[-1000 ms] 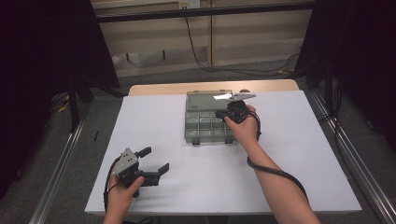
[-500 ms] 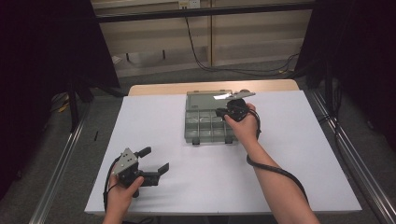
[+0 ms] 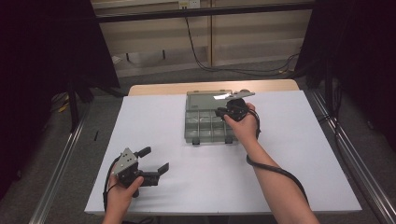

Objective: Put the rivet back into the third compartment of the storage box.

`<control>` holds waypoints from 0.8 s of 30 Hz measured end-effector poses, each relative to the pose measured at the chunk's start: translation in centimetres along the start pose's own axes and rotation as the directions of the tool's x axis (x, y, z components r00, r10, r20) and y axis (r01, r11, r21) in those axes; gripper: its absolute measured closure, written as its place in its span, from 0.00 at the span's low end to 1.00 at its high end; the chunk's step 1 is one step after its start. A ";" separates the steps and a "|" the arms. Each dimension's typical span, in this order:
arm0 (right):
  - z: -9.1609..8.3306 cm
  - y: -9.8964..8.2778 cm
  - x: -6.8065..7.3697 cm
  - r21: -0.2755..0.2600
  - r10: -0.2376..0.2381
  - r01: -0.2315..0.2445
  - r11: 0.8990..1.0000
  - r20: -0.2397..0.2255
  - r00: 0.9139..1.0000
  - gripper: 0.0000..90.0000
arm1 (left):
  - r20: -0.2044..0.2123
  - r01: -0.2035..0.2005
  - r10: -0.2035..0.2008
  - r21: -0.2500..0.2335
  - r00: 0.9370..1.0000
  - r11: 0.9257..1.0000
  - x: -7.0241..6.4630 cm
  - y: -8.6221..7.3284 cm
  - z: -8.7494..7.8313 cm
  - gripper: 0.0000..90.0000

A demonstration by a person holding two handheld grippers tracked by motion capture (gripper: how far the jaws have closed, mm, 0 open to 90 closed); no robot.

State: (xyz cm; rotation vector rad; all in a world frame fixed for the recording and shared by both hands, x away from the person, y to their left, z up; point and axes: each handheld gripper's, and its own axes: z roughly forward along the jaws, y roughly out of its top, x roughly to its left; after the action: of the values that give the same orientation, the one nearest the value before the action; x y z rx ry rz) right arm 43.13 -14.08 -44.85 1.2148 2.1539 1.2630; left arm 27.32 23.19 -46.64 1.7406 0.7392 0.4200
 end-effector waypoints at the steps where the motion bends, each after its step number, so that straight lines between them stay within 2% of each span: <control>1: -0.1 0.0 0.0 -0.004 0.002 -0.002 1.000 0.002 1.000 0.85 | 0.000 0.000 0.000 -0.001 1.000 1.000 0.0 0.0 0.0 0.05; 6: -0.6 -0.3 -0.3 -0.015 0.020 -0.020 1.000 -0.004 1.000 0.80 | -0.001 -0.002 0.002 -0.003 1.000 1.000 -0.1 0.0 0.0 0.05; 13: -1.7 -0.8 -0.7 -0.038 0.033 -0.034 0.999 -0.016 0.999 0.67 | -0.001 -0.006 0.006 0.005 1.000 1.000 -0.2 0.0 0.1 0.05; 24: -2.9 -0.9 -0.6 -0.059 0.049 -0.050 0.997 -0.025 0.998 0.40 | 0.005 -0.011 0.011 0.006 1.000 1.000 -0.3 0.0 0.1 0.05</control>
State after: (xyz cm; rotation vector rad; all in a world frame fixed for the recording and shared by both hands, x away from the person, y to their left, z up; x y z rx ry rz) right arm 41.11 -16.29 -44.17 1.2421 2.0986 1.3591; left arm 27.18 22.87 -46.62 1.7512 0.7286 0.4214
